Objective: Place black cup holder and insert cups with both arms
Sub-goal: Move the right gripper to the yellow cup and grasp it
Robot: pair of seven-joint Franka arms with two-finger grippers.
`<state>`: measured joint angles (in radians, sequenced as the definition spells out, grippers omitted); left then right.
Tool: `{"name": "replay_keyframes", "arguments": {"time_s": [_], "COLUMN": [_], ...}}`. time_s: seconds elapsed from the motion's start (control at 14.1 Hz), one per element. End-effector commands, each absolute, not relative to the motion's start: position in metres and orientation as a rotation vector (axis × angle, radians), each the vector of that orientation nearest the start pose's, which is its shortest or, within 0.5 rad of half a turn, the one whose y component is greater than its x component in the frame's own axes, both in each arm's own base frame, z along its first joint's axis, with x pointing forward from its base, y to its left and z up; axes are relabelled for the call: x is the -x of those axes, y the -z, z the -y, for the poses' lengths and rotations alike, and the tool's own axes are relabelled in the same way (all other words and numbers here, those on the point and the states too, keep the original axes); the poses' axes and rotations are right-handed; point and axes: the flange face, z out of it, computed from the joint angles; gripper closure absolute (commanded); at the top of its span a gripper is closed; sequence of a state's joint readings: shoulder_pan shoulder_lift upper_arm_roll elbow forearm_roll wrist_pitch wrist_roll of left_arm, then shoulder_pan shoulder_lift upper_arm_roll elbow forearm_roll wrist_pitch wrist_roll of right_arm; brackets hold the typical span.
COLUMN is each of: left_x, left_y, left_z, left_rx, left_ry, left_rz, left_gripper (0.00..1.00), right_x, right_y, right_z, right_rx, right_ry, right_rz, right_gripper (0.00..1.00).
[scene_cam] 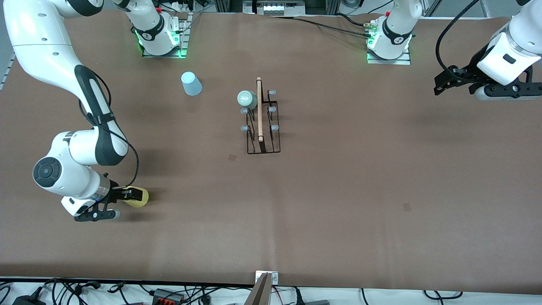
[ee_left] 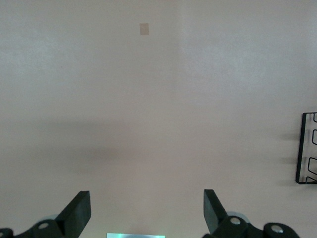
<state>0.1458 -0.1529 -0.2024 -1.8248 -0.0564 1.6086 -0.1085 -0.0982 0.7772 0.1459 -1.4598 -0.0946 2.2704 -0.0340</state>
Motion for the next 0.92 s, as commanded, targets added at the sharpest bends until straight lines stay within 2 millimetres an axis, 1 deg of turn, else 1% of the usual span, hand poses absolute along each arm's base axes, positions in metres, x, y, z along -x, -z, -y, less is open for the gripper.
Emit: {"name": "replay_keyframes", "arguments": {"time_s": [0.0,0.07,0.21,0.35,0.43,0.5,0.57,0.64,0.71,0.85], "left_x": [-0.505,-0.505,-0.505,-0.504,-0.504,-0.504,-0.504,-0.504,-0.504,-0.504], "left_y": [-0.589,-0.589,-0.589,-0.589,-0.589,-0.589,-0.589,-0.589,-0.589,-0.589], "left_z": [0.042,0.041,0.041,0.043,0.044,0.044,0.044,0.044,0.044,0.044], "left_rx": [3.181,3.181,3.180,3.180,3.180,3.180,3.180,3.180,3.179,3.179], "left_ry": [-0.109,-0.112,-0.114,-0.114,-0.115,-0.115,-0.115,-0.115,-0.112,-0.112], "left_rz": [0.057,0.060,0.060,0.055,0.050,0.050,0.050,0.050,0.050,0.050], "left_gripper": [0.00,0.00,0.00,0.00,0.00,0.00,0.00,0.00,0.00,0.00], "right_x": [-0.730,-0.729,-0.728,-0.723,-0.722,-0.724,-0.726,-0.729,-0.729,-0.728], "right_y": [-0.224,-0.223,-0.222,-0.223,-0.227,-0.236,-0.246,-0.262,-0.276,-0.320], "right_z": [-0.012,-0.012,-0.012,-0.012,-0.011,-0.012,-0.012,-0.017,-0.037,-0.083], "right_rx": [3.084,3.086,3.086,3.090,3.091,3.092,3.088,3.079,3.067,3.020], "right_ry": [0.060,0.055,0.034,-0.040,-0.068,-0.092,-0.127,-0.165,-0.209,-0.208], "right_rz": [0.176,0.182,0.185,0.194,0.196,0.200,0.198,0.201,0.228,0.321], "right_gripper": [0.00,0.03,0.44,0.62,0.68,0.73,0.73,0.73,0.73,0.73]}}
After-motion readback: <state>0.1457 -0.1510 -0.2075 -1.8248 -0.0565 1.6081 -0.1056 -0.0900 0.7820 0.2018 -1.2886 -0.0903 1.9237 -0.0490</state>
